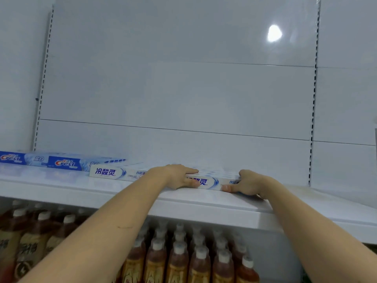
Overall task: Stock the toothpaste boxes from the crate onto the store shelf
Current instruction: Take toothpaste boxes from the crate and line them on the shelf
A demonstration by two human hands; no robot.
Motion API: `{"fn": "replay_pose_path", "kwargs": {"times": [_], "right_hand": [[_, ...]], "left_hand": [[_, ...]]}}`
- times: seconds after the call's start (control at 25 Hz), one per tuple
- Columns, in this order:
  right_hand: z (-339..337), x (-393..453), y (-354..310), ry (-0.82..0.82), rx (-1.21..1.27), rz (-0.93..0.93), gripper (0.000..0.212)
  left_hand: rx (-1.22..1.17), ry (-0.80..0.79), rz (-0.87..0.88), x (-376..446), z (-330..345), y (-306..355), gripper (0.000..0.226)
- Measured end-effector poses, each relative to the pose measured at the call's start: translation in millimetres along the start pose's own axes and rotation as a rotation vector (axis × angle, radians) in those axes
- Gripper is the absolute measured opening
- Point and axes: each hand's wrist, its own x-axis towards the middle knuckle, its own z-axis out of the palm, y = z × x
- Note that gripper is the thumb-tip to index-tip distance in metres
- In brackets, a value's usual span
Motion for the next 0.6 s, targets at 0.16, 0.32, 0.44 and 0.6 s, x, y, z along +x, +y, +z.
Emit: {"fn": "replay_pose_path", "kwargs": {"times": [0.16,0.32,0.44,0.6], "right_hand": [[-4.0,15.2,-3.4,-0.052,-0.044,0.058,0.084],[1.2,11.3,-0.5,-0.017,0.019,0.099,0.092],[5.0,10.6,1.7,-0.021,0.242,0.109,0.11],[-3.4,10.0,-0.8,-0.008,0.836,0.214,0.108]], "left_hand": [[0.062,-0.016,0.002,13.3,-4.2,-1.3,0.072],[-0.208,-0.019,-0.102,18.5,-12.7,-37.1,0.094],[-0.217,0.039,-0.286,19.0,-6.9,-61.0,0.106],[-0.241,-0.003,-0.288,17.2,-7.3,-56.0,0.103]]}}
